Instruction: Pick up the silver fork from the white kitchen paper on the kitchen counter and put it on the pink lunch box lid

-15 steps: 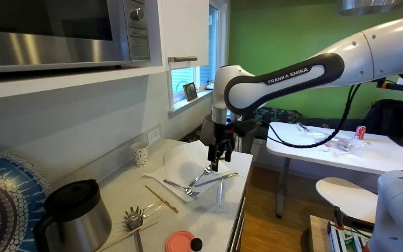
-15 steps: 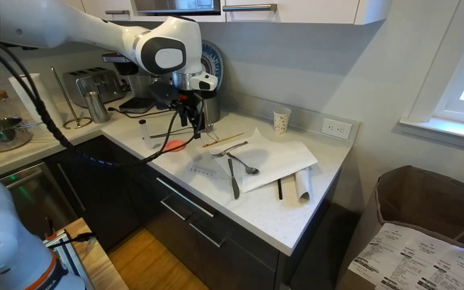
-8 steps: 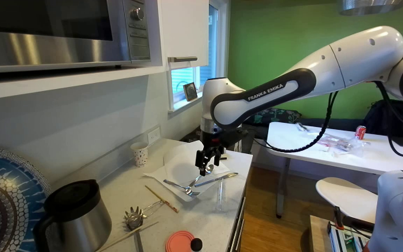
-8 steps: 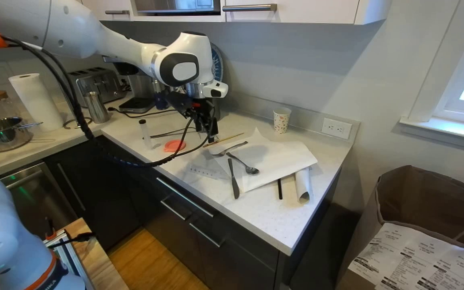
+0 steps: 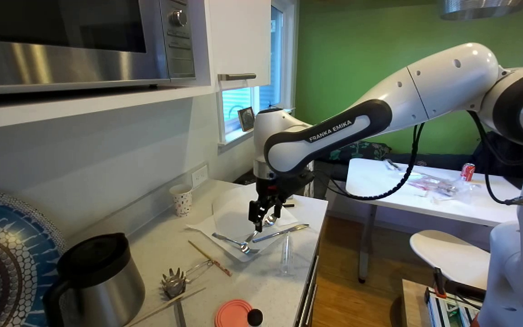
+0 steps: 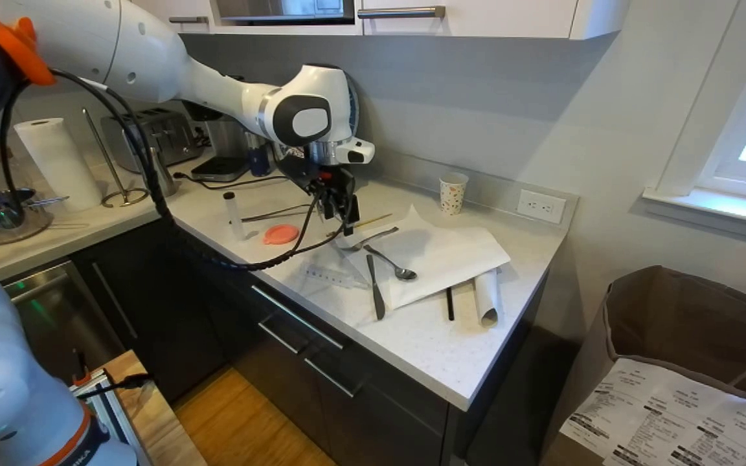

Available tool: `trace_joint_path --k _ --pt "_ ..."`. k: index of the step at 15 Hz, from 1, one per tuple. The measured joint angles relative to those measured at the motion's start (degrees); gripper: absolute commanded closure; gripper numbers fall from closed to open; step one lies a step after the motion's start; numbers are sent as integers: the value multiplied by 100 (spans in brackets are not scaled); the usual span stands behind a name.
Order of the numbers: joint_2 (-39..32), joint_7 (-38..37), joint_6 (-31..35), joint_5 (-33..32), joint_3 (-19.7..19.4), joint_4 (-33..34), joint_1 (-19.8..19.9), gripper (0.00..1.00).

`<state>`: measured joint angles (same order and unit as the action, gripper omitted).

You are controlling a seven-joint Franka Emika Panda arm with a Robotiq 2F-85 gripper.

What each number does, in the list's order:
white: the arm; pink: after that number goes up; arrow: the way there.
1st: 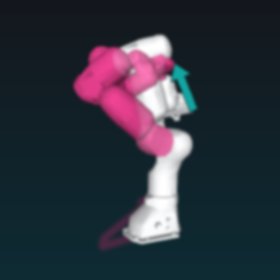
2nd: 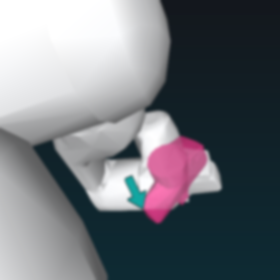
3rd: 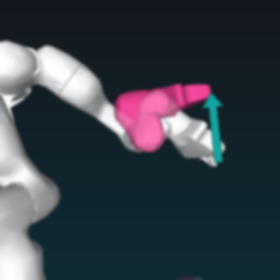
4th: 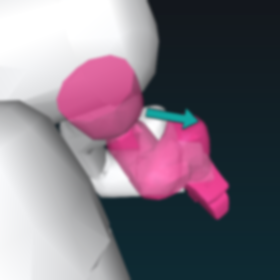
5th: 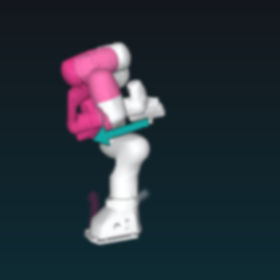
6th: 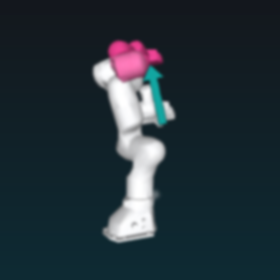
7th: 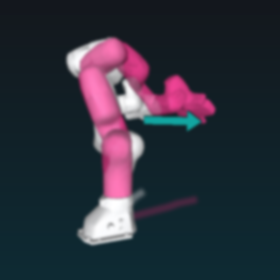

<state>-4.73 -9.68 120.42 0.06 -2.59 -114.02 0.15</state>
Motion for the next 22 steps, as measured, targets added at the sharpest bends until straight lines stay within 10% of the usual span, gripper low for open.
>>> trace_joint_path --k 18,22 --pt "-1436 79 212 1 82 1175 -59 0" --pt "-1826 53 241 -1 82 1553 -76 29"
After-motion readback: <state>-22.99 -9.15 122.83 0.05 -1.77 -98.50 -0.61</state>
